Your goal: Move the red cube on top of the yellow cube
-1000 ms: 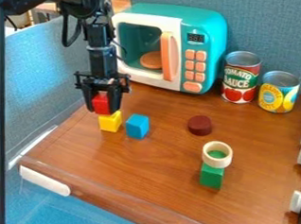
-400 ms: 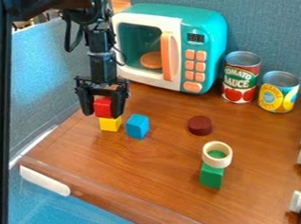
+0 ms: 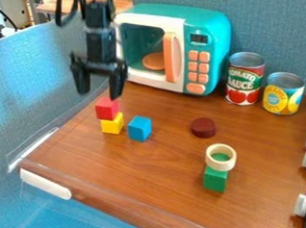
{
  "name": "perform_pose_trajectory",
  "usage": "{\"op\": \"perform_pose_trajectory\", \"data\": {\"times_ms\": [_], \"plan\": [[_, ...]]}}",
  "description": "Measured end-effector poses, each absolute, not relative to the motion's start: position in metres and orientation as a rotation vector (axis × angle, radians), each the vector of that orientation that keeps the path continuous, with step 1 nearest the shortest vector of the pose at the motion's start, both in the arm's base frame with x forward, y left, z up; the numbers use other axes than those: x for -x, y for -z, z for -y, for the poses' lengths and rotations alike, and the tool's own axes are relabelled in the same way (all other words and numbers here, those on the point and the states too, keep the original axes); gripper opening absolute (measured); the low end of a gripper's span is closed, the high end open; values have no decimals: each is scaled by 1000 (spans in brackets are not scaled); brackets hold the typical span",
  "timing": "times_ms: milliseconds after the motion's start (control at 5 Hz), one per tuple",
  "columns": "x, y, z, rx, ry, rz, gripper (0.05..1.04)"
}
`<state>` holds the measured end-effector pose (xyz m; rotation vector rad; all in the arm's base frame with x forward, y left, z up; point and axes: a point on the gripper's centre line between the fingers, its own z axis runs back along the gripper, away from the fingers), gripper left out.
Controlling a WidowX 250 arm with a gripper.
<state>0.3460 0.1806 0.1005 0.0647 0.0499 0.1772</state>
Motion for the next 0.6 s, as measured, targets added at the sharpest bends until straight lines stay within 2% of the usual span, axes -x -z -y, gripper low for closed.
{"op": "perform_pose_trajectory", "data": {"times_ms": [200,400,600], "plan": [[-342,-137,-175,-128,-163,5,1001],[-329,-152,-157,-123,-125,18,1001],[-319,-145,-134,-15,-57,24,1001]]}}
